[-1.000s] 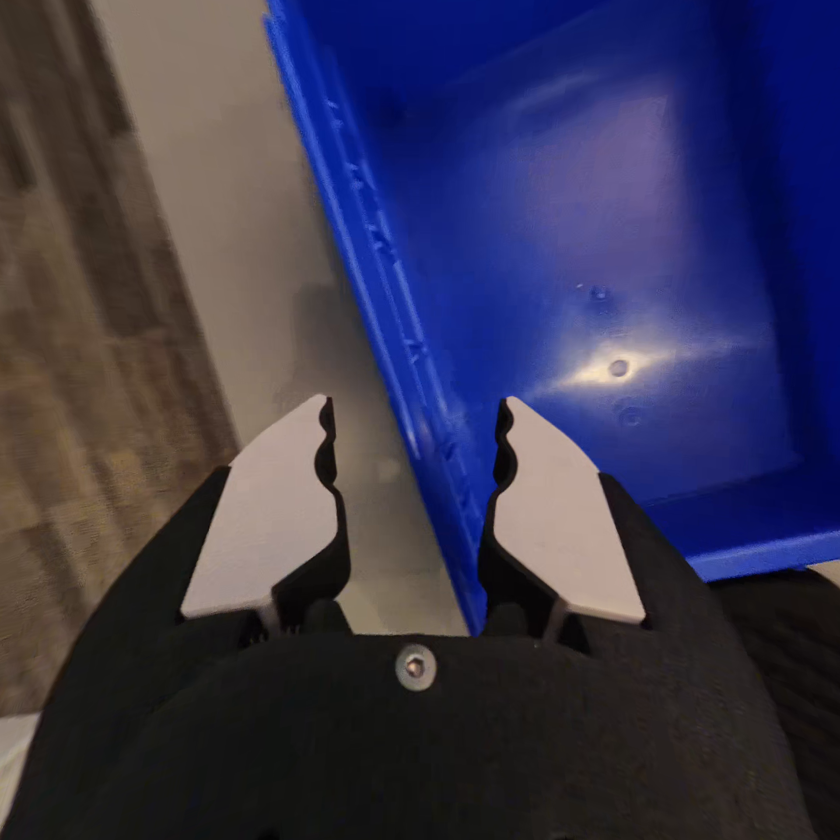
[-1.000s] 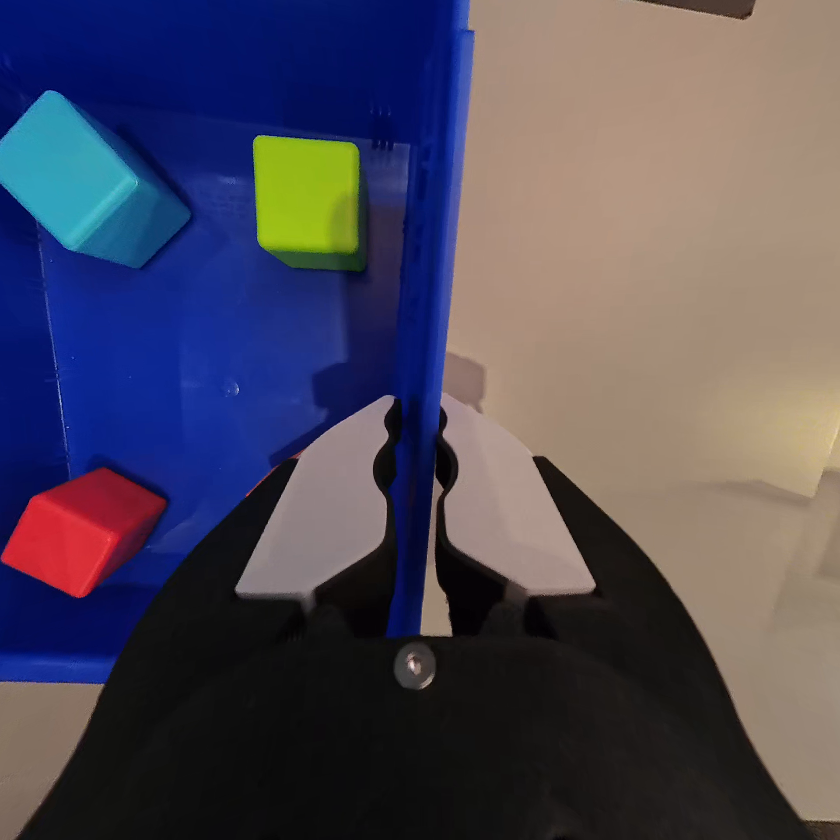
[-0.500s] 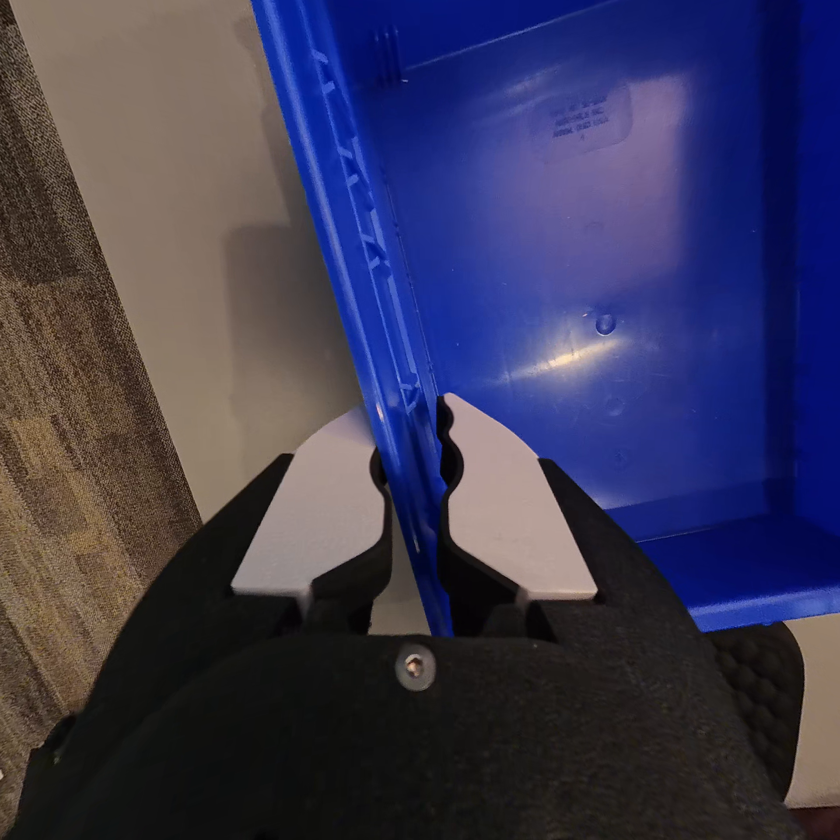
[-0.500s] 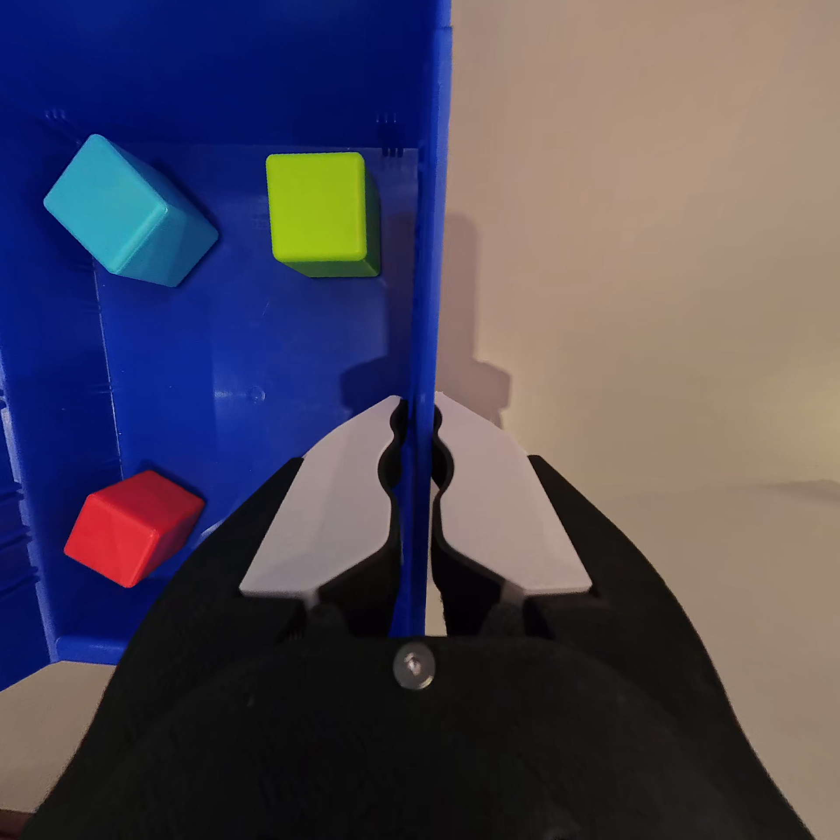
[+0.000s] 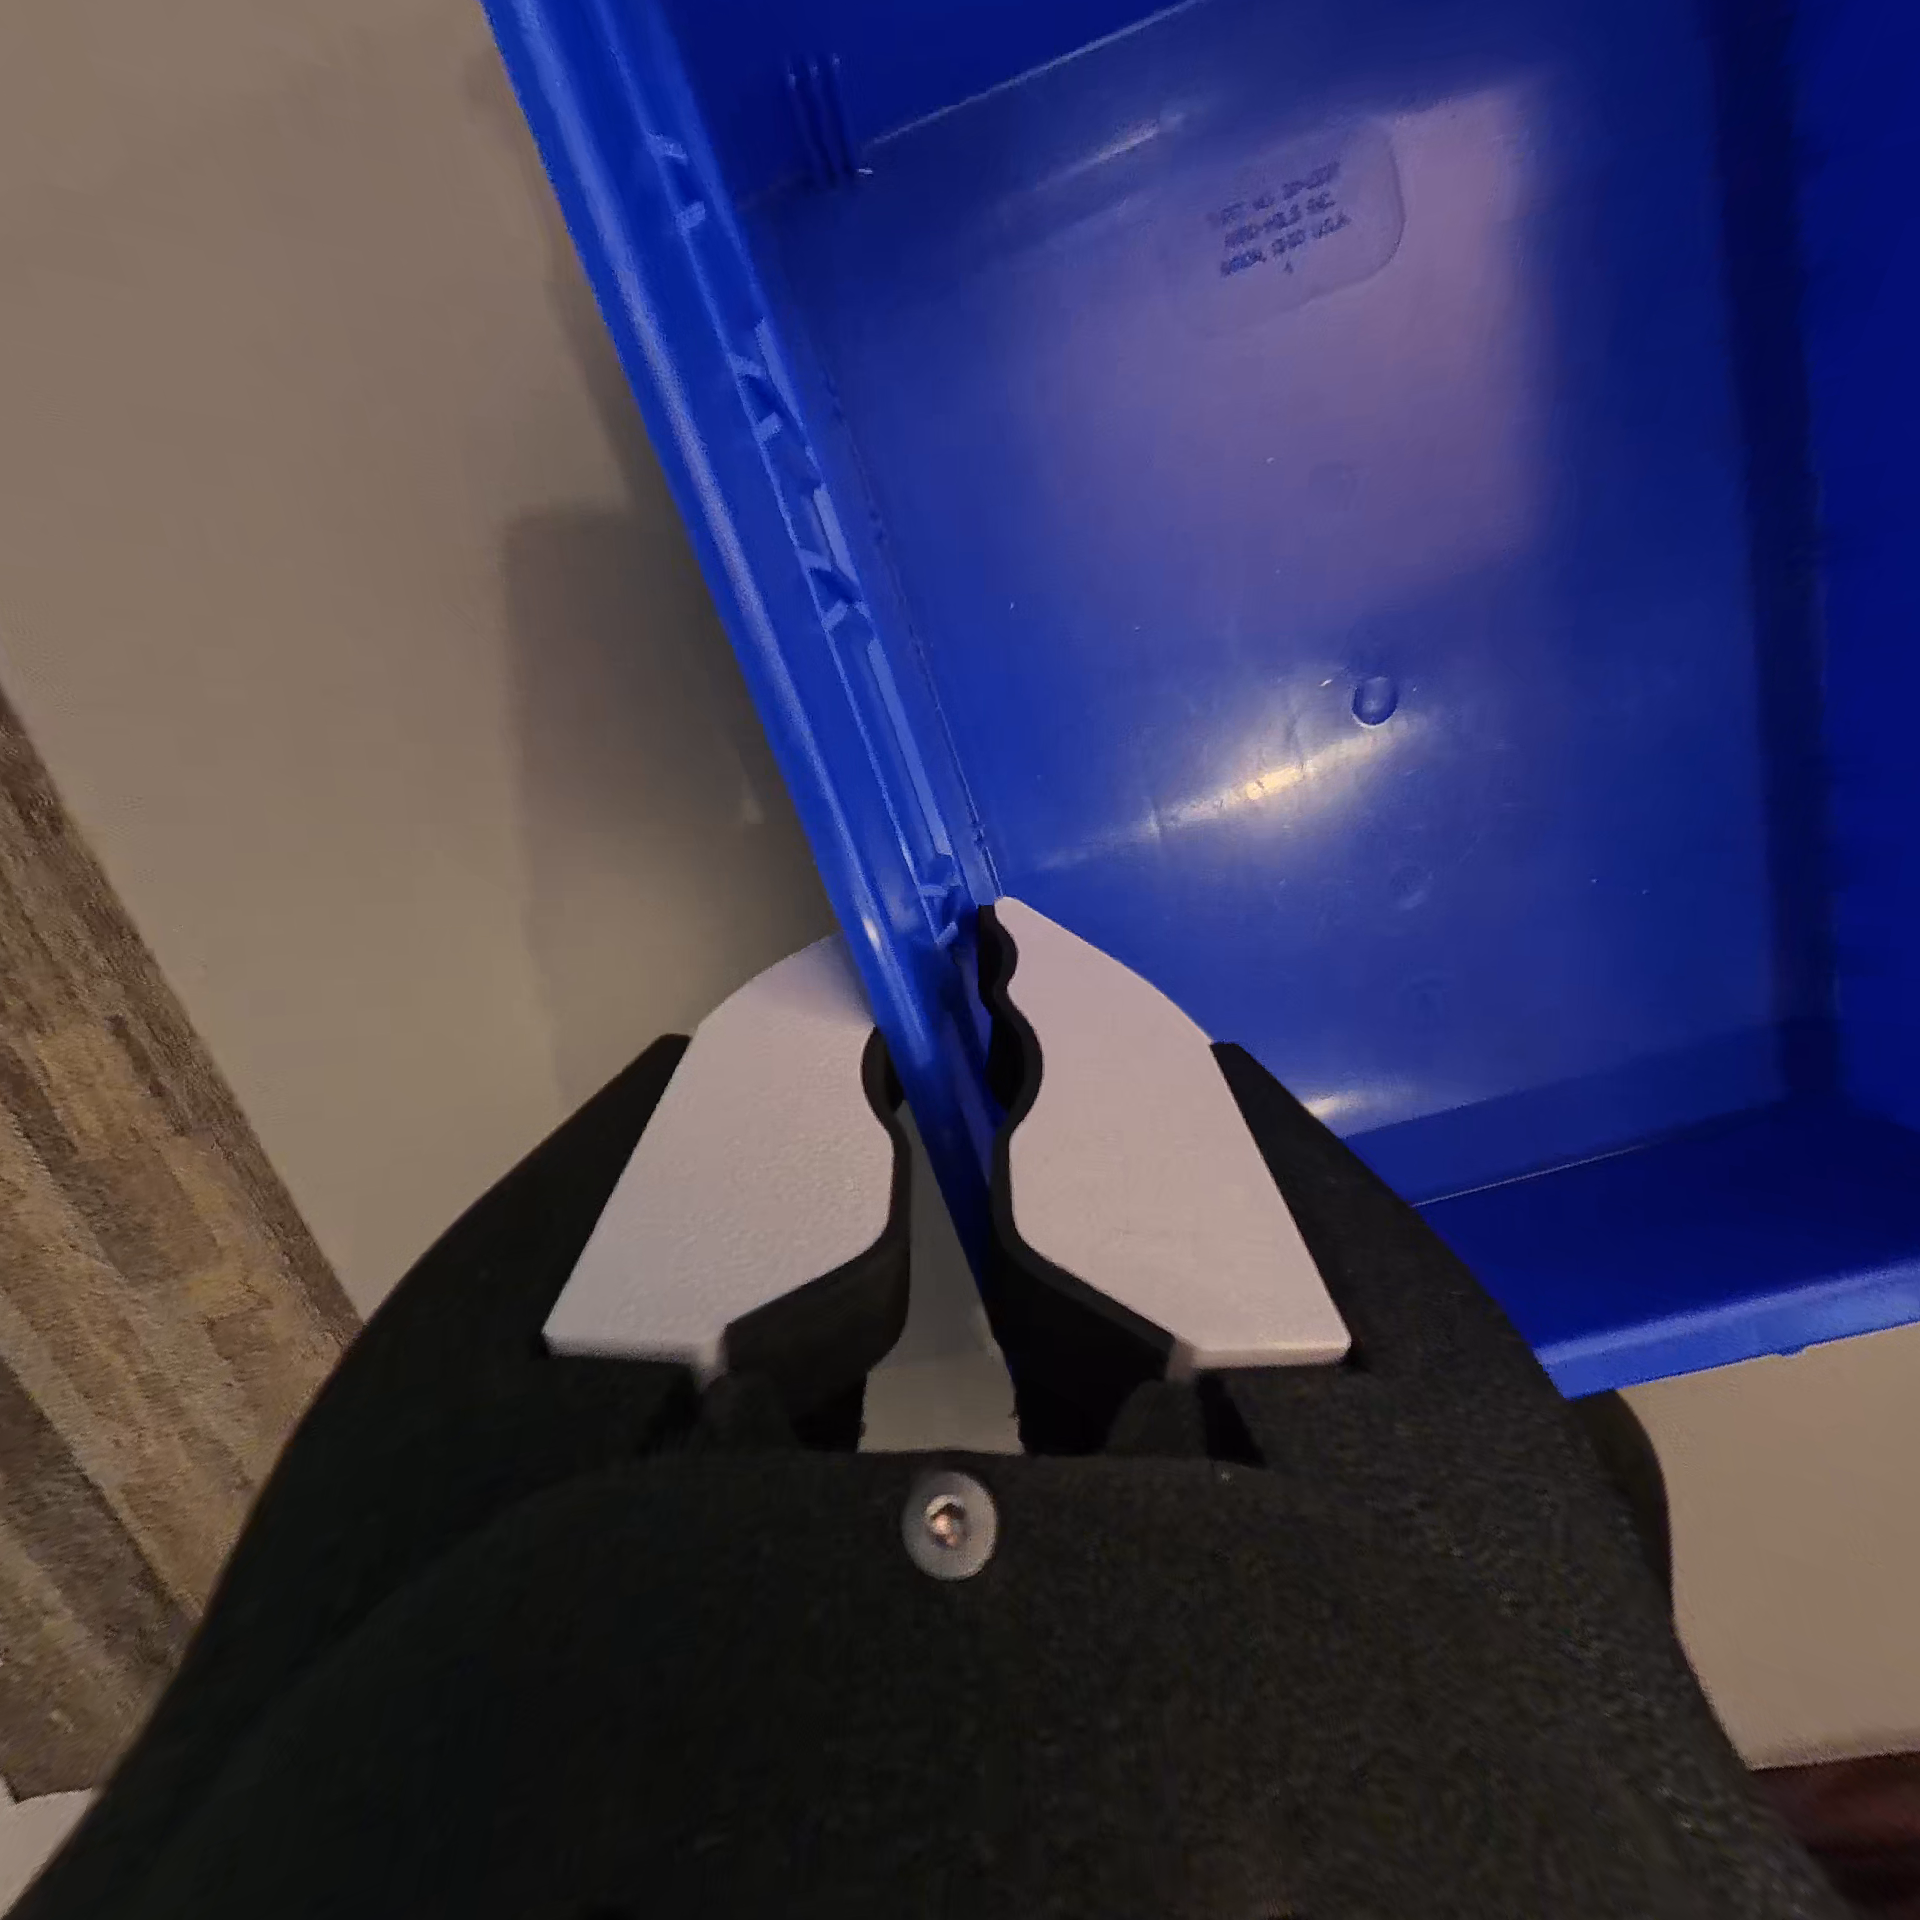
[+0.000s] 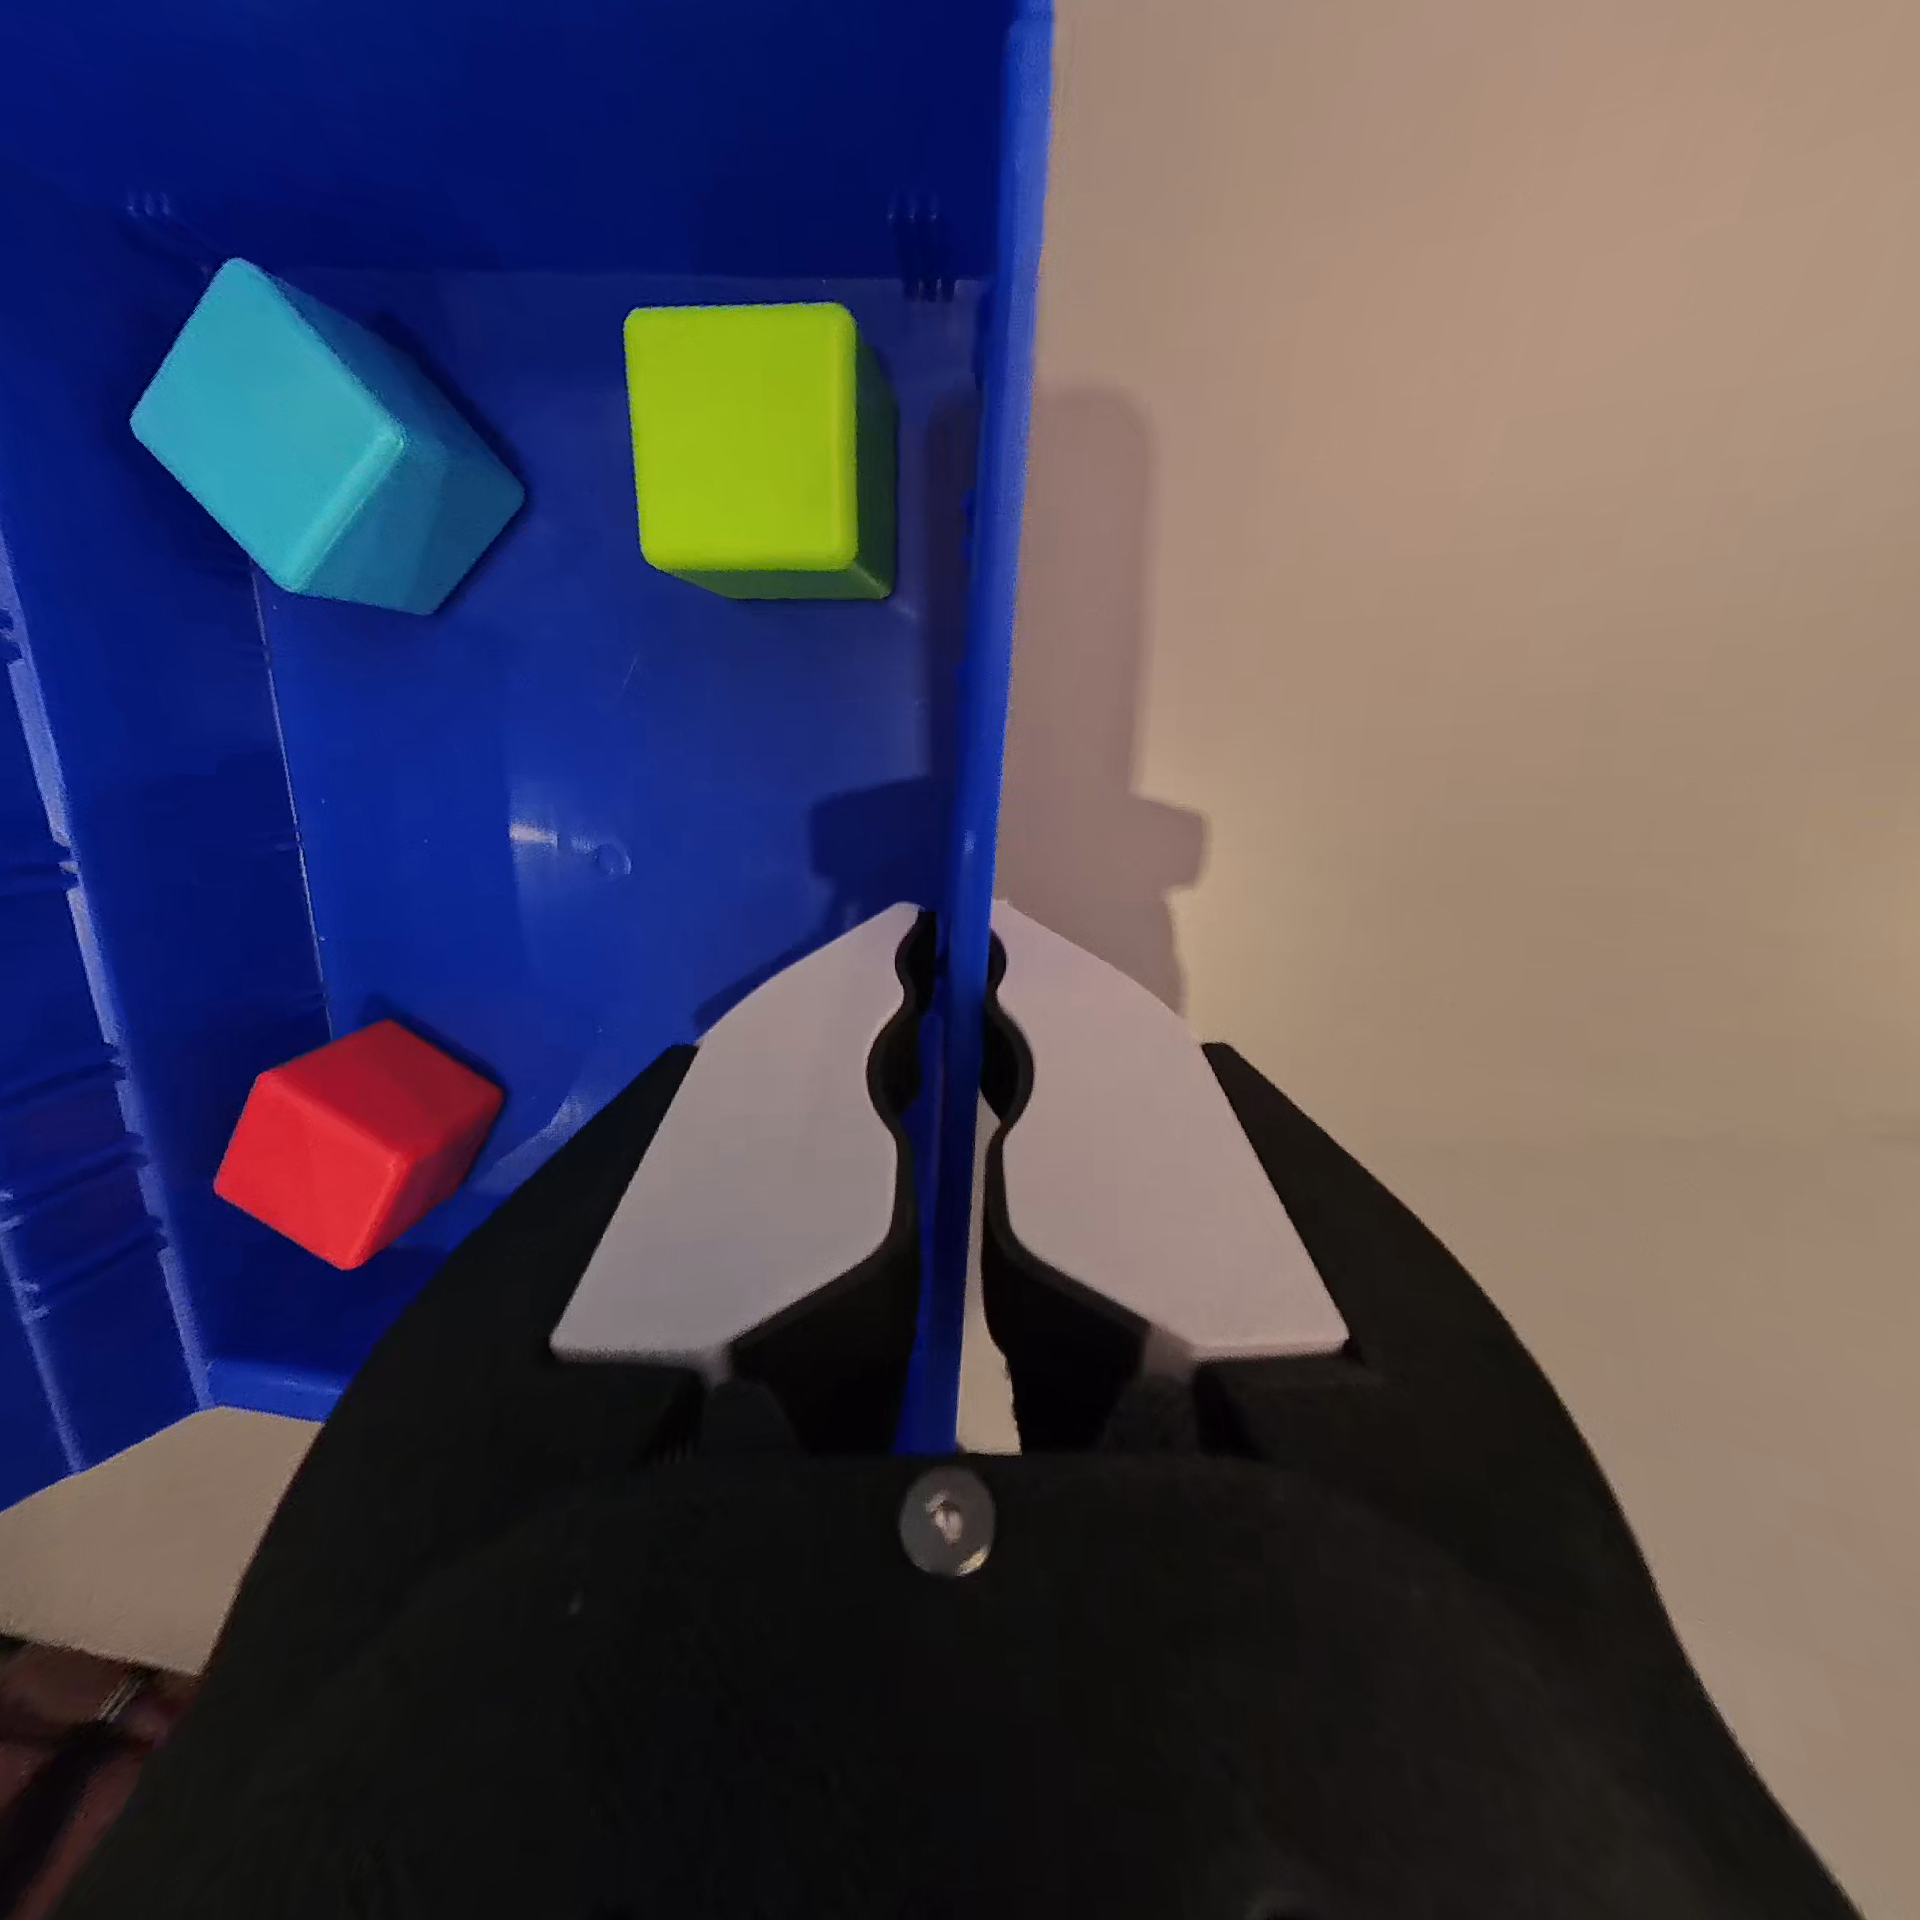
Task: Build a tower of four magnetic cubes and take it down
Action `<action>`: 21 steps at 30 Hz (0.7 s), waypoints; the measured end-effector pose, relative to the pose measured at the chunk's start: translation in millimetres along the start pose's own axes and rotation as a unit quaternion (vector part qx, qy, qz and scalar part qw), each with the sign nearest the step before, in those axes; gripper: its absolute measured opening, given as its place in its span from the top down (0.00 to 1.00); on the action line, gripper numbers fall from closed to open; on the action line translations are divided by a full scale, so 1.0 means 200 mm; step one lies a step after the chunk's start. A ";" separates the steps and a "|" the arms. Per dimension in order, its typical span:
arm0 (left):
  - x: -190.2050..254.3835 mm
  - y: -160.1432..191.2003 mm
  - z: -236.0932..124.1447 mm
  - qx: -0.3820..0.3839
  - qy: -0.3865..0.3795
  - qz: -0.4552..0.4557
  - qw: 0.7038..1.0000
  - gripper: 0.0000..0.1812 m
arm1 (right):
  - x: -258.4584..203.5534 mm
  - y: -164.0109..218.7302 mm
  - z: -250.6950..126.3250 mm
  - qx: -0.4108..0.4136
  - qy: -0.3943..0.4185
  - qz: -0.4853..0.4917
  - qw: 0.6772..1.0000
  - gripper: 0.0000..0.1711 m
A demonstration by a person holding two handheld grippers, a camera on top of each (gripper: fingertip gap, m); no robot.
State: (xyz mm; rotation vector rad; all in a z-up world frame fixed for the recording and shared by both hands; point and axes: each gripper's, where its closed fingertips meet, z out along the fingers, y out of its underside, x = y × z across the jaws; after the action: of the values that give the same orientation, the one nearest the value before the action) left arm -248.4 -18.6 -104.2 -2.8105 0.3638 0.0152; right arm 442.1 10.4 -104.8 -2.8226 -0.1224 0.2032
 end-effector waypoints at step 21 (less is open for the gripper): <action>0.66 -0.11 0.03 -0.025 -0.063 0.115 0.991 0.85 | -0.60 0.01 0.17 -0.091 0.058 -0.167 0.980 0.90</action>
State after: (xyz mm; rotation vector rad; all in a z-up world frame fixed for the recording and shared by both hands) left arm -114.9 -30.2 -109.6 -2.7822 0.6613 0.2556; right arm 319.2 6.3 -123.0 -2.9275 -0.6102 -0.0501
